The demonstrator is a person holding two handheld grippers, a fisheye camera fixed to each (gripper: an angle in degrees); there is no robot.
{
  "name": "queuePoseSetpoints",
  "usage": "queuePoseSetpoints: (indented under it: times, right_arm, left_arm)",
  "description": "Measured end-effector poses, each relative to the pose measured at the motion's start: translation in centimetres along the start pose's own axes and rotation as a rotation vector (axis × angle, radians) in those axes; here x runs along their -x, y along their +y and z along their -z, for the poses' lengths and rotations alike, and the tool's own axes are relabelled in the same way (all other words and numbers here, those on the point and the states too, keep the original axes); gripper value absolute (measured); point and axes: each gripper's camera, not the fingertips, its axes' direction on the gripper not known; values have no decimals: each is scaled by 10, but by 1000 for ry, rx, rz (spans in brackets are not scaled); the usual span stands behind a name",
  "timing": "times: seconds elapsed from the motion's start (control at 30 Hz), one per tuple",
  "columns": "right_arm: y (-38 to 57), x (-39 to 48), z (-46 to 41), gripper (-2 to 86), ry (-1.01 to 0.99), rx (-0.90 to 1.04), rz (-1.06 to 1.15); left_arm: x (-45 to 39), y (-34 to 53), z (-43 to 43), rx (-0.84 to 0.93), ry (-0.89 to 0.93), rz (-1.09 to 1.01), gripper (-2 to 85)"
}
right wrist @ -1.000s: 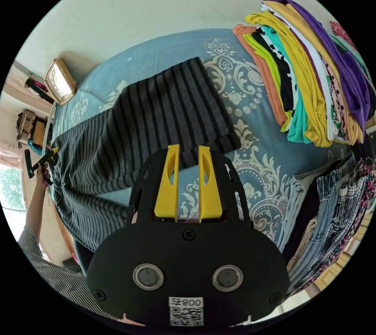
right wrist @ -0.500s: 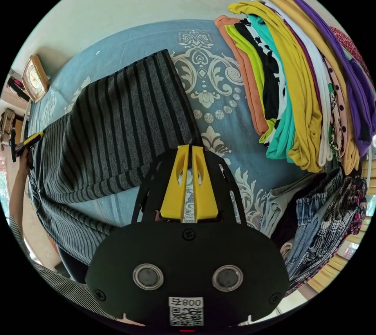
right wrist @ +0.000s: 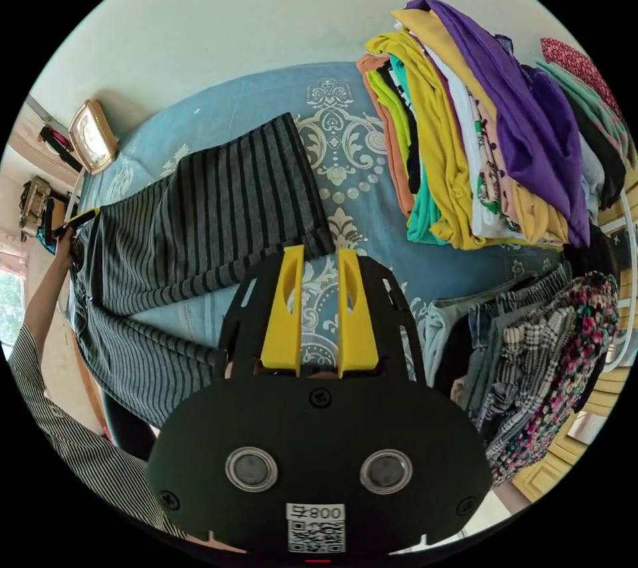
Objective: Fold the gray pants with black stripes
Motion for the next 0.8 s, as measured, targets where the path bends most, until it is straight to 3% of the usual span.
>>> queuePoseSetpoints:
  times: [0.13, 0.4, 0.6, 0.67, 0.8]
  right_arm:
    - [-28, -5, -58, 106, 31, 113, -27]
    - [-4, -5, -47, 44, 31, 43, 94]
    - [15, -44, -124, 46, -57, 199, -45]
    - [19, -57, -131, 51, -145, 135, -136]
    - [30, -44, -127, 50, 27, 23, -87]
  left_arm:
    - [11, 4, -2, -5, 32, 30, 12]
    - [46, 17, 36, -216, 150, 97, 2]
    - [50, 28, 3, -86, 130, 89, 5]
    - [51, 46, -1, -70, 104, 41, 10]
    - [78, 85, 18, -112, 106, 11, 37]
